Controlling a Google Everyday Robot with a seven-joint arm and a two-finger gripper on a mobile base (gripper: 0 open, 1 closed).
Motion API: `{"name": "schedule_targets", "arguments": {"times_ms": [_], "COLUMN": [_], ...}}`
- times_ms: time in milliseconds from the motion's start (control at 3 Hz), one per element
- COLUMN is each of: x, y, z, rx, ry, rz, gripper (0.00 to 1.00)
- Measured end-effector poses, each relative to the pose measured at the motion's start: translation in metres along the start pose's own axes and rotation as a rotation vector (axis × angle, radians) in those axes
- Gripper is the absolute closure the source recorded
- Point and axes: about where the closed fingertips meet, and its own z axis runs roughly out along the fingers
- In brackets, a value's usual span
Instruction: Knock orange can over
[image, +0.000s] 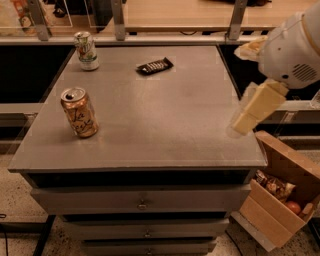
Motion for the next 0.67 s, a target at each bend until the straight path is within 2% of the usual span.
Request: {"name": "schedule_targets", "arguments": {"times_ms": [333,667], "x": [-0.05,-0.105], "y": [0.002,0.008], "z": [0.025,0.072], "rx": [0.022,0.013], "ry": [-0.165,-0.297], "rz": [-0.096,-0.184], "gripper": [0.0,0.0]}}
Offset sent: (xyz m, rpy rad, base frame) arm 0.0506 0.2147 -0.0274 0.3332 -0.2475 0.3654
